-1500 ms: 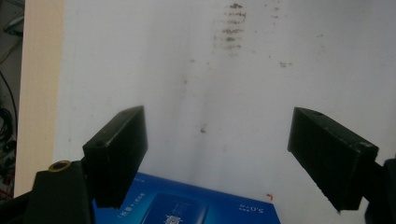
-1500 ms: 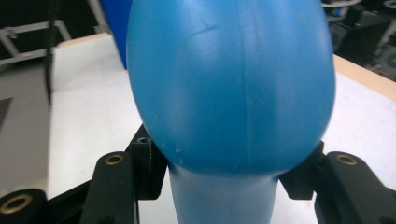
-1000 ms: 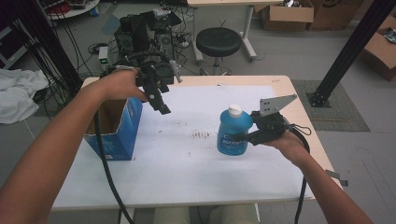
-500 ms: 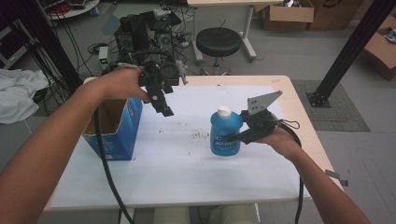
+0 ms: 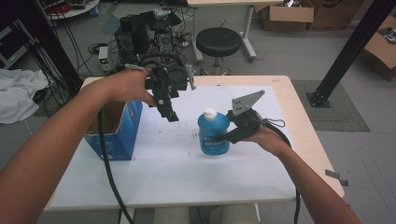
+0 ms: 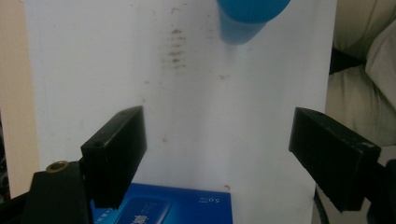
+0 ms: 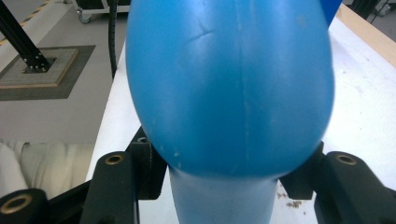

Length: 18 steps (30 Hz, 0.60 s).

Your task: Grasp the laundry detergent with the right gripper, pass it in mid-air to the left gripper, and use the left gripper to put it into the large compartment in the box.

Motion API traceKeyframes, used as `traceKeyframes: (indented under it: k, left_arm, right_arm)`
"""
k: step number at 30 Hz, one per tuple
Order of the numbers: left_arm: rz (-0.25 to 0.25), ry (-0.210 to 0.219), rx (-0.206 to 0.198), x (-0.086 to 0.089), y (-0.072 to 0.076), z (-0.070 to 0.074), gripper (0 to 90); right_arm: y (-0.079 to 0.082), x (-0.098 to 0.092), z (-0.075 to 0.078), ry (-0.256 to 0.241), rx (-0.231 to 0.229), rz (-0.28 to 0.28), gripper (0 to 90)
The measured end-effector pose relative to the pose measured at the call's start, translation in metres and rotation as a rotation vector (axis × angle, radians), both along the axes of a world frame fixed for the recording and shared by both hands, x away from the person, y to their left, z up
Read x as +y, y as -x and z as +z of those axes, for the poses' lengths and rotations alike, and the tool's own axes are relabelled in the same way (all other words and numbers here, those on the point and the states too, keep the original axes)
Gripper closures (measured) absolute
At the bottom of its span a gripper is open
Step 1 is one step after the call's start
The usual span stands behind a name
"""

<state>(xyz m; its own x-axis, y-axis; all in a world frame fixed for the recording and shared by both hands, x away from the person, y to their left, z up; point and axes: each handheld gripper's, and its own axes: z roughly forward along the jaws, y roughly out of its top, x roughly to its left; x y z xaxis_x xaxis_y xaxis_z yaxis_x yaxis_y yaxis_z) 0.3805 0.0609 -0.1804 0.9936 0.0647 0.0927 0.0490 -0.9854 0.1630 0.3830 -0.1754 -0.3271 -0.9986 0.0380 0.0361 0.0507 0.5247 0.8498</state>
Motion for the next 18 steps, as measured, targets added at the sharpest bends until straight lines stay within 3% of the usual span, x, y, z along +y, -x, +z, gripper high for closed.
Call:
traceKeyframes:
  k: [8, 18]
  left_arm:
    - [0.001, -0.011, 0.02, -0.007, 0.002, -0.001, 19.7]
    - [-0.002, 0.004, 0.035, -0.014, 0.003, -0.004, 19.6]
  right_arm:
    - [-0.003, 0.022, -0.002, -0.005, -0.015, 0.027, 44.2]
    - [-0.005, 0.034, -0.003, -0.006, -0.021, 0.044, 44.3]
